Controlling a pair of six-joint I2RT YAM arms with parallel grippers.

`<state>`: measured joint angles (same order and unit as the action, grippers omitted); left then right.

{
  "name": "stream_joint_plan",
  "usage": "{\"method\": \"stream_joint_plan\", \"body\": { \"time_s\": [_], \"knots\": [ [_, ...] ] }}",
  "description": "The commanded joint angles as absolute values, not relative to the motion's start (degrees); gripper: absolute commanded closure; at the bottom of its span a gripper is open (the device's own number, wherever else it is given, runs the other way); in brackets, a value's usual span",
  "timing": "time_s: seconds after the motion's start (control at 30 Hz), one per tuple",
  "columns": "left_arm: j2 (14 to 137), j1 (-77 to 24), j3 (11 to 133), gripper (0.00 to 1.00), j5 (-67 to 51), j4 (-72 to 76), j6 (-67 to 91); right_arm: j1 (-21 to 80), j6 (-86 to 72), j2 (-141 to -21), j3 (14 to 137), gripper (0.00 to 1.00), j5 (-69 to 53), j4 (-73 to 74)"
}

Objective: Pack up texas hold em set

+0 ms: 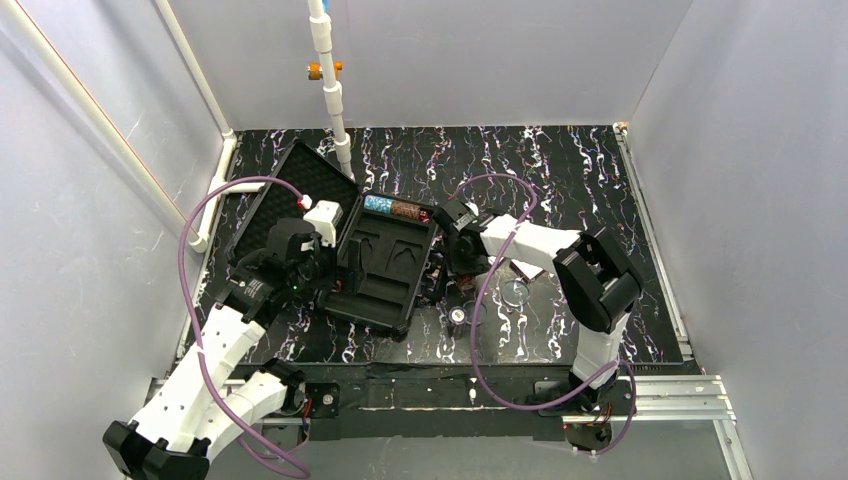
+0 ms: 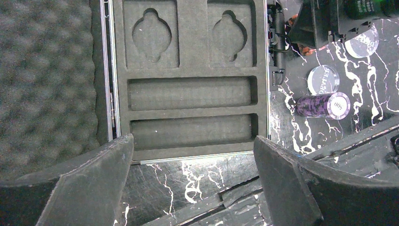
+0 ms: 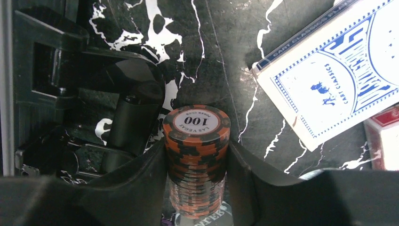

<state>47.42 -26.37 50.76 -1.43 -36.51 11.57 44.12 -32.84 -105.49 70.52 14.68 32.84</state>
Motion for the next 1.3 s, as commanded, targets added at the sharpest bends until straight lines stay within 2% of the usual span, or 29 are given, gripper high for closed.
{"method": "stream_joint_plan", "body": {
  "time_s": [0.0, 0.1, 0.27, 0.57, 0.87, 1.27],
  "knots": [
    [47.4, -26.5, 53.0, 0.01, -1.0, -37.5, 11.5, 44.5, -28.9, -106.6, 72.0, 0.56, 14.2, 33.3],
    [47.5, -26.5, 53.0, 0.01, -0.8, -37.5, 11.4, 44.5, -27.5, -106.0, 72.5, 0.81, 15.0, 33.6],
    [47.1, -26.5, 52.9, 0.01, 1.4, -37.4, 11.2, 44.6, -24.2, -104.4, 75.3, 0.98, 16.7, 36.0],
    [47.6, -26.5, 52.8, 0.01, 2.2, -37.1, 10.7, 44.6, -17.7, -98.9, 79.4, 0.99, 18.6, 35.4],
    [46.9, -26.5, 52.1, 0.01, 4.7, -36.1, 9.9, 44.6, -8.8, -92.7, 85.6, 0.99, 17.6, 28.1],
    [46.6, -26.5, 52.0, 0.01, 5.9, -35.5, 9.7, 44.5, 6.8, -96.0, 99.3, 0.99, 8.6, 22.9]
  ]
}}
